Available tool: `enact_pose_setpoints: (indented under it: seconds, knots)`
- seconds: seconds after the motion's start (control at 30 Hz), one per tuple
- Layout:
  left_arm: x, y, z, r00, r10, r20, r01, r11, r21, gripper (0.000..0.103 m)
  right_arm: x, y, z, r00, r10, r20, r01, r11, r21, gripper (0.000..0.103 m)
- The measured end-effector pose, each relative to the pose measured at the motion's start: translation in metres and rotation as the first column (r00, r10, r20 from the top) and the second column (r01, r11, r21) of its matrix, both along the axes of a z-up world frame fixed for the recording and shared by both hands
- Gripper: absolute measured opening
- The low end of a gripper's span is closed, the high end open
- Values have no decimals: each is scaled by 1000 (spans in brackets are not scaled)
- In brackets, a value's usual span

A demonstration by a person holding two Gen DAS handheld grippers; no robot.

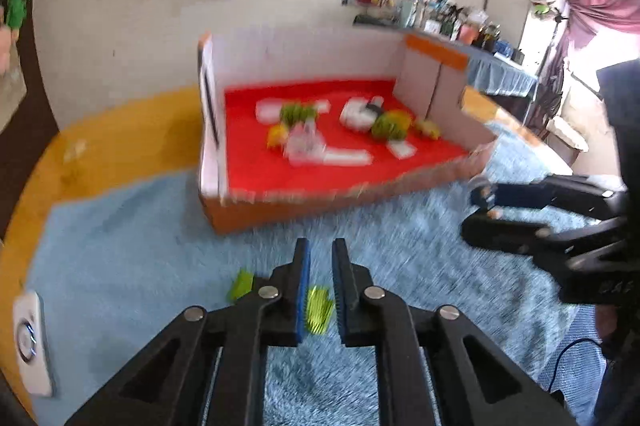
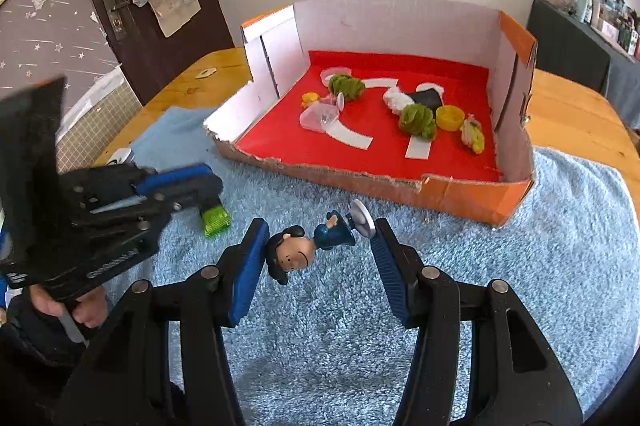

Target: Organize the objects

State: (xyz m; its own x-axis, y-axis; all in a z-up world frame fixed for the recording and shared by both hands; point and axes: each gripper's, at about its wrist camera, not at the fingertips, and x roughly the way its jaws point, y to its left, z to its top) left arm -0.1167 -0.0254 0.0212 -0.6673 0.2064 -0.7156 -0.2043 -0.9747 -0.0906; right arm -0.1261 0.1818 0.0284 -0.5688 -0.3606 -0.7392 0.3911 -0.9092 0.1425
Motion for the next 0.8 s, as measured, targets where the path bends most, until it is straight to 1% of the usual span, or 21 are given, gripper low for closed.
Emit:
enact_pose_setpoints:
  seconds: [0.03,0.07,0.1,0.2,0.3,0.4,0.43,0.47,0.5,0.53,0.57,0.63,0.67,0.7,0.73,0.8]
  knots:
    - [0,-1,-4,1000,2,12,-2,1000,1,10,0,0,-2,1000,1,5,-1,1000,4,51]
    - [-1,-3,-8,1000,-1,25,1,1000,16,8,0,0,-4,1000,2,9,-2,1000,4,51]
    - [-1,-4,-9,999,-6,33,5,999,34,7,-1,0,-6,1000,3,15,-3,1000,3,51]
    - [2,-8,-5,1000,-7,17,6,998,66,6,-3,0,-6,1000,3,16,-3,1000,-2,51]
    - [3,-10,-6,1000,-7,24,5,997,75,5,-3,-2,-5,1000,11,15,-11,1000,-1,51]
    - [6,-14,-7,1000,8,30,-10,998,63,5,-3,-2,-6,1000,13,12,-13,1000,9,51]
    - [8,-16,-5,1000,16,23,-18,998,66,10,-3,-2,-9,1000,13,14,-13,1000,17,52]
    - [9,-19,-4,1000,19,24,-21,997,73,21,-4,-2,-11,1000,13,22,-13,1000,23,52]
    - [9,-22,-2,999,28,24,-30,996,80,29,-6,-1,-16,999,9,38,-10,1000,23,52]
    - [10,-24,-1,999,34,17,-35,996,79,45,-7,-1,-19,999,5,45,-6,1000,22,52]
    - [11,-26,1,999,41,10,-41,996,76,50,-8,-1,-23,999,-1,51,0,1000,29,52]
    - [14,-27,4,999,40,-1,-40,997,73,50,-10,0,-29,998,-17,57,14,999,52,53]
    - [15,-26,5,999,38,-3,-38,997,70,52,-10,0,-31,998,-20,56,17,998,57,53]
    - [15,-24,4,999,34,-4,-34,998,60,53,-11,1,-32,998,-22,56,19,998,60,55]
    - [15,-22,3,1000,28,-1,-28,998,53,54,-11,1,-33,998,-25,55,21,998,67,61]
    - [13,-19,-4,1000,17,14,-17,999,33,54,-11,0,-34,999,-27,47,23,995,92,65]
